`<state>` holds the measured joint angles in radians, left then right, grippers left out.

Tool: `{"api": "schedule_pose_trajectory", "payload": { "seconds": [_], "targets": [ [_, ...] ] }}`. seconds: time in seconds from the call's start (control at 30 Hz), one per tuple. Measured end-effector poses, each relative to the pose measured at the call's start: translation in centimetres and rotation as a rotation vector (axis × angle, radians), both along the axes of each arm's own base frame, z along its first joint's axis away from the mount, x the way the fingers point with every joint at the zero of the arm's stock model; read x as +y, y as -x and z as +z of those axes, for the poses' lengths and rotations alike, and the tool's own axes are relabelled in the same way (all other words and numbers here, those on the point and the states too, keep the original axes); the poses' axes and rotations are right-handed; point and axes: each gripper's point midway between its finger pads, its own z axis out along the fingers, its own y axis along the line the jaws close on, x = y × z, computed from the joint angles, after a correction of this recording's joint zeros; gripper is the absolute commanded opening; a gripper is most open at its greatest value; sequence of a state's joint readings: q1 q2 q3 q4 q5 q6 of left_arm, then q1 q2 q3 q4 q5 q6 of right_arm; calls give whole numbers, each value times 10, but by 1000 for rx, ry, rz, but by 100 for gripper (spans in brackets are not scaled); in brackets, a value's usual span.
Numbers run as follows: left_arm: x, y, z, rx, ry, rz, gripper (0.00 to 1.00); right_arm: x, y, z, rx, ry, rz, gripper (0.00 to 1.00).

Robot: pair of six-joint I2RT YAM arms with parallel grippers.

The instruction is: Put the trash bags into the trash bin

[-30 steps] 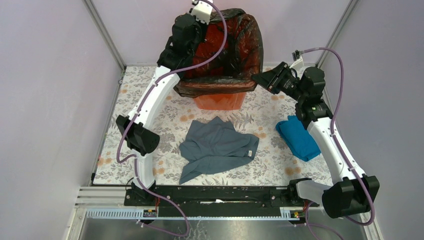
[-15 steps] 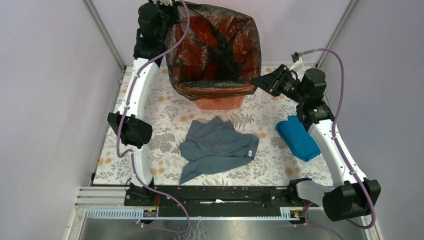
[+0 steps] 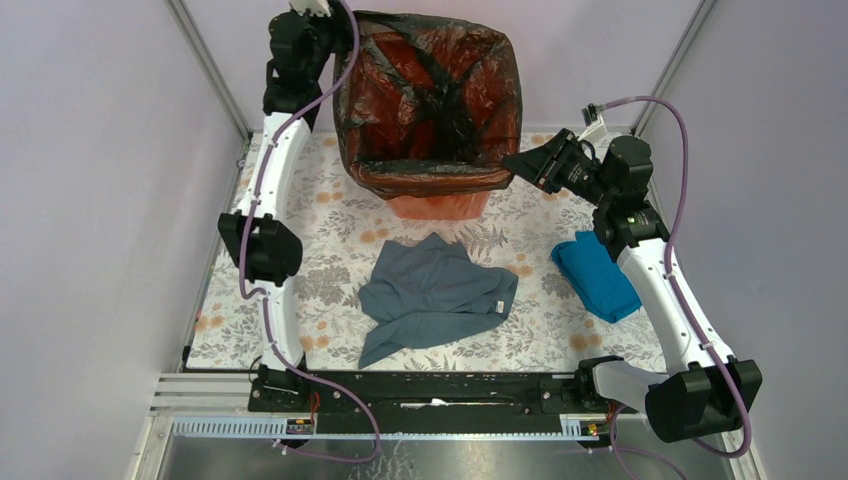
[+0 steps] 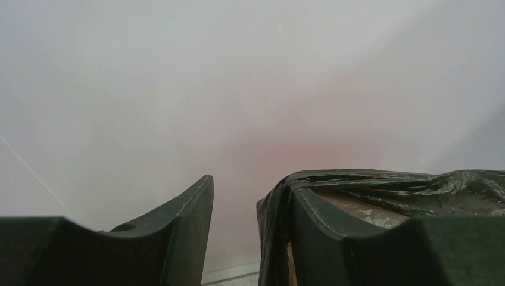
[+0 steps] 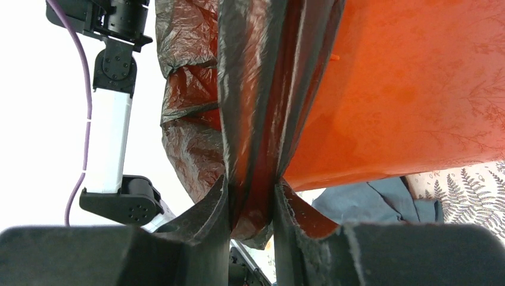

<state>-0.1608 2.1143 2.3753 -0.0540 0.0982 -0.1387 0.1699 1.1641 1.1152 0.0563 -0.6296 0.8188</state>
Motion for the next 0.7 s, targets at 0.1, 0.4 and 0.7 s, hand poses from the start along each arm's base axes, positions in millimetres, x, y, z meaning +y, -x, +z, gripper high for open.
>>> {"api": "schedule_pose_trajectory", "payload": {
  "seconds": [0.1,0.4,0.7],
  "targets": [
    [14,-5,-6,14,39,-16,65,0,0,0,-2,2,0,0],
    [17,-10,-60,176,166,-178,88,0,-1,1,-9,8,-1,0],
    [15,2,-126,447,436,-297,99,-1,-3,2,-9,7,-10,0]
  ]
}}
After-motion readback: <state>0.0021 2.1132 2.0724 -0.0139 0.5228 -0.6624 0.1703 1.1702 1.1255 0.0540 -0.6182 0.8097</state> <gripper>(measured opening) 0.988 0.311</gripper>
